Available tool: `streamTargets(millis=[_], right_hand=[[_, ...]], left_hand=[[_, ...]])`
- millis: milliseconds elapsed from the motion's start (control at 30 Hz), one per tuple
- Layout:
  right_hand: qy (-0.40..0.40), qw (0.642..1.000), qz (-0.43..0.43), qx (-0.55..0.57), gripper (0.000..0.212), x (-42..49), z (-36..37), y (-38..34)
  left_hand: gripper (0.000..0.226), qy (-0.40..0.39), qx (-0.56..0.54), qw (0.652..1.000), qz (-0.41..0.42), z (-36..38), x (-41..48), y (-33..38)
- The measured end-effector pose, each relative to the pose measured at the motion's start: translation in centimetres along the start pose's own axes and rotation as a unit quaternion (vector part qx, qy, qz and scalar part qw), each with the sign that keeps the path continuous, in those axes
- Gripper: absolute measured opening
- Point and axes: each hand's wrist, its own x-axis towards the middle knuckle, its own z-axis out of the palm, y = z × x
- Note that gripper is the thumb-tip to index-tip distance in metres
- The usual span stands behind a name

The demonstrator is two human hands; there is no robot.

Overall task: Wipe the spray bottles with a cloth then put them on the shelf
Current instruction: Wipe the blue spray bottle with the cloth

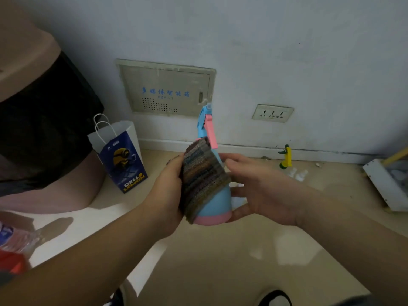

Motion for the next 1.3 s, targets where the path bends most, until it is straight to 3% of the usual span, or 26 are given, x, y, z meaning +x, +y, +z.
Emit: streamTargets(millis=[167,267,467,533,600,667,733,800,833,900,967,1033,1067,1100,1133,1167,1233,1267,1300], right_hand=[[0.006,1.000,0.026,-0.009,0.046,0.0,0.1,0.6],[0.001,0.999,0.041,0.024,0.047,-0.2,-0.2,0.4],[0.045,0.994,0.068,0.067,0.041,-0.1,-0.4,0.4],[0.058,0.991,0.079,0.087,0.042,-0.1,-0.4,0.3],[0.061,0.990,0.089,0.094,0.043,0.1,-0.4,0.3],[0.063,0.989,0.094,0.097,0.045,0.2,-0.3,0.3],[0.069,0.988,0.098,0.098,0.047,0.3,-0.2,0.3],[0.081,0.987,0.101,0.093,0.048,0.4,0.0,0.3],[0.089,0.987,0.102,0.091,0.049,0.3,0.2,0.2],[0.114,0.984,0.105,0.087,0.051,0.4,0.1,0.3],[0.145,0.978,0.110,0.102,0.052,0.8,-0.5,0.4],[0.162,0.970,0.124,0.135,0.057,0.9,-1.2,0.5],[0.167,0.966,0.128,0.148,0.058,0.9,-1.3,0.5],[0.172,0.965,0.123,0.153,0.056,0.9,-1.3,0.3],[0.177,0.966,0.112,0.154,0.052,0.8,-1.2,0.1],[0.180,0.967,0.099,0.153,0.047,0.7,-0.9,-0.1],[0.177,0.969,0.084,0.150,0.041,0.5,-0.3,-0.3],[0.174,0.970,0.081,0.149,0.041,0.5,-0.1,-0.3],[0.171,0.970,0.081,0.151,0.043,0.6,0.0,-0.3]], left_hand=[[0.053,-0.007,-0.092,0.995,-0.031,0.0,0.6,0.5],[0.052,0.008,-0.087,0.996,-0.025,0.5,0.8,0.8],[0.048,0.128,-0.090,0.988,0.012,1.1,0.5,2.0],[0.037,0.137,-0.086,0.987,0.021,1.3,0.2,2.3],[0.019,0.101,-0.039,0.993,0.039,2.0,-0.6,2.2],[0.016,0.046,0.055,0.995,0.067,2.1,-0.7,1.1],[0.016,0.001,0.173,0.981,0.094,1.9,-0.4,-0.2],[0.036,-0.049,0.250,0.958,0.130,1.3,-0.1,-1.4],[0.052,-0.081,0.300,0.935,0.171,0.8,0.1,-2.2],[0.075,-0.123,0.427,0.852,0.275,0.2,0.1,-3.8],[0.079,-0.115,0.542,0.754,0.352,-0.3,-0.6,-5.6],[0.076,-0.091,0.640,0.622,0.443,-0.8,-0.9,-7.2],[0.074,-0.092,0.662,0.574,0.474,-1.2,-0.9,-7.5],[0.073,-0.096,0.660,0.565,0.486,-1.7,-0.3,-7.6],[0.072,-0.097,0.639,0.602,0.468,-1.7,0.2,-7.1],[0.070,-0.090,0.597,0.676,0.422,-1.8,0.9,-6.4],[0.056,-0.064,0.453,0.853,0.253,-1.6,2.0,-5.1],[0.046,-0.037,0.375,0.909,0.177,-1.2,2.2,-4.5],[0.043,-0.026,0.329,0.932,0.152,-0.7,2.1,-4.1]])
